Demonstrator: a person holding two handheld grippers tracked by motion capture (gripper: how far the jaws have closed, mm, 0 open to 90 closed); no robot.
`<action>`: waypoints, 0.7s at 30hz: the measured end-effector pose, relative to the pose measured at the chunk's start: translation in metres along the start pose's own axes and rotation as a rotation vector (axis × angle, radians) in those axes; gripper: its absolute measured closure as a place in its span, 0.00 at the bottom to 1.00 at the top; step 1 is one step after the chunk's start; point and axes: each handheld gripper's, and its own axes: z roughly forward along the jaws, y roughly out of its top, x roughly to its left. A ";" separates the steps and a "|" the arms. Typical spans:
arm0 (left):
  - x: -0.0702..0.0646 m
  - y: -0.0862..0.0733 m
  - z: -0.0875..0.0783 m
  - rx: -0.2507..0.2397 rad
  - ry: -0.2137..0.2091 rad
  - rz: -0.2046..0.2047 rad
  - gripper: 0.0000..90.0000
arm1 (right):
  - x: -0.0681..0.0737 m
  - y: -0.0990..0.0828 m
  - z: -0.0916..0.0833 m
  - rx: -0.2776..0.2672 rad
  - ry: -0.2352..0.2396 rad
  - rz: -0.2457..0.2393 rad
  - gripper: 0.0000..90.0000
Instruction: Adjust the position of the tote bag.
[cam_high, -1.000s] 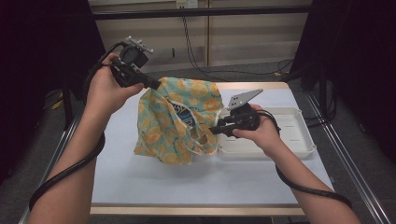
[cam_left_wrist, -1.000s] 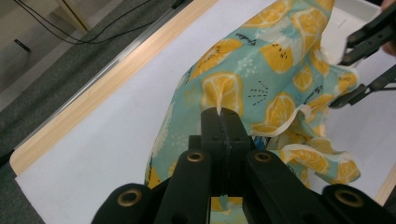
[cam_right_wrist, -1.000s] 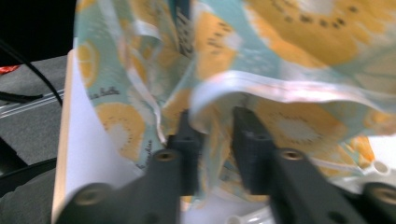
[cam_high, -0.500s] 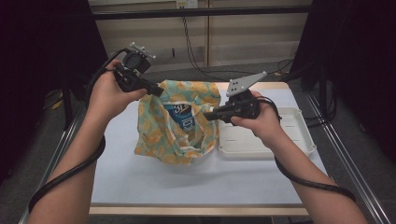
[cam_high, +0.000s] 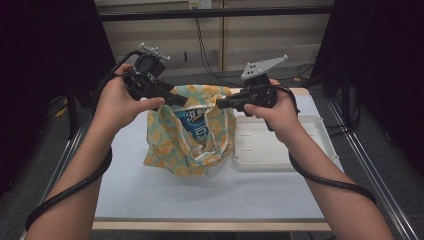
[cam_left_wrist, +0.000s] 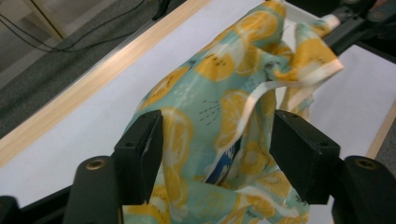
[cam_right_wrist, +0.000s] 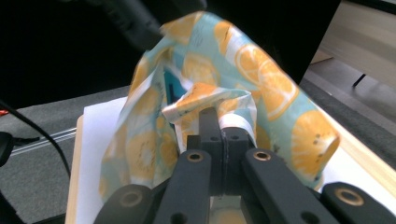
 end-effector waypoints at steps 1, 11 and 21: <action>-0.003 0.001 0.000 -0.001 -0.008 0.008 0.37 | 0.000 0.002 0.000 -0.001 -0.005 -0.003 1.00; -0.027 0.007 -0.002 -0.007 -0.034 0.058 0.38 | -0.003 0.006 -0.003 -0.009 -0.030 0.008 1.00; -0.036 0.001 0.027 0.064 -0.097 0.088 0.45 | 0.000 0.010 -0.002 -0.030 -0.032 0.018 1.00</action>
